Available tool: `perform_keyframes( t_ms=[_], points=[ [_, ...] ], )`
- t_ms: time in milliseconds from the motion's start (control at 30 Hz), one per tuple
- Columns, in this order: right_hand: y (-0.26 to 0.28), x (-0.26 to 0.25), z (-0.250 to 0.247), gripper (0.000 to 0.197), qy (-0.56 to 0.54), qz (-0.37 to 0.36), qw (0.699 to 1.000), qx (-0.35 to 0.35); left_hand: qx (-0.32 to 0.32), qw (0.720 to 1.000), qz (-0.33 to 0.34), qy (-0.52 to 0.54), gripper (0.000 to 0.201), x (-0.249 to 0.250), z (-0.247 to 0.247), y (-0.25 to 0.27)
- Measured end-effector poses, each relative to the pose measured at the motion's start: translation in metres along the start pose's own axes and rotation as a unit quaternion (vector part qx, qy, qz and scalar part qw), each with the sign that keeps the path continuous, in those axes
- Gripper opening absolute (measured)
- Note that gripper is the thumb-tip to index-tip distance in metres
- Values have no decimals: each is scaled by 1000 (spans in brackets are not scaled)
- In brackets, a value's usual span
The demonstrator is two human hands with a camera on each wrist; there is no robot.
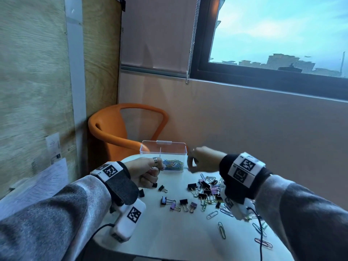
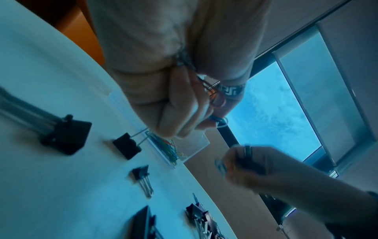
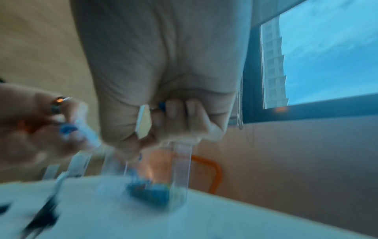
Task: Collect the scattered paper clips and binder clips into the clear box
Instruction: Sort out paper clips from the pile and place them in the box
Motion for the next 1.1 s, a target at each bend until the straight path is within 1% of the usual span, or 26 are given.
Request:
perform_keyframes(
  t_ms=[100,133,233,400,467,567,633,667,700,767,800,833,867,900,933,967,1000,1033,1067,1100],
  points=[
    [-24,-6,-32,16,-51,25,993,99,11,1000,11,-9,25,13,-5,-2],
    [-32,-8,-36,15,-55,36,991,117,12,1000,16,-9,25,18,-6,-3],
    [-52,-17,-33,20,-26,38,993,106,19,999,26,-15,25,31,-8,-5],
    [-60,-28,-29,30,-55,-4,992,114,29,998,25,-40,28,39,-10,-13],
    [-61,-29,-25,28,-53,-19,993,109,32,998,19,-49,30,39,-12,-16],
    [-62,-23,-23,28,-79,-34,987,138,23,1000,12,-14,30,40,-14,-23],
    [-61,-13,-25,36,-110,-24,979,168,13,1000,5,17,29,42,-15,-28],
    [-62,-6,-25,45,-107,-3,979,174,11,1000,4,23,30,43,-15,-30],
    [-62,2,-23,57,-91,24,983,158,13,1000,5,20,30,45,-14,-33],
    [-64,14,-12,80,-52,69,994,72,26,999,11,-18,29,50,-10,-39],
    [-63,17,-7,85,-37,75,996,35,41,998,19,-54,28,54,-8,-43],
    [-65,19,-3,83,-39,73,996,17,60,991,36,-118,25,61,-5,-46],
    [-67,20,-1,77,-56,67,996,16,79,971,61,-217,22,67,-3,-50],
    [-68,20,-1,71,-79,58,995,22,101,933,94,-334,18,75,-2,-54],
    [-68,20,-2,68,-95,52,994,27,115,878,130,-446,14,82,2,-58],
    [-68,20,-3,67,-103,48,993,26,119,825,157,-529,10,86,7,-60],
    [-67,20,-3,67,-109,45,993,23,110,785,169,-585,7,87,12,-62],
    [-66,21,-3,69,-115,41,992,23,94,755,176,-625,8,85,16,-64],
    [-65,22,-4,70,-120,38,992,26,76,729,177,-657,11,82,20,-66],
    [-65,23,-4,70,-126,36,991,31,58,709,174,-681,15,80,22,-67]
  ],
)
Point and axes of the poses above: each hand's wrist, its own y-axis away from the middle knuckle, its own z-axis out of the palm, x = y × z, the point moved 6 cm from there along -y, towards the middle knuckle, and after that the axes turned 12 degrees about z, right-handed, at the moved point
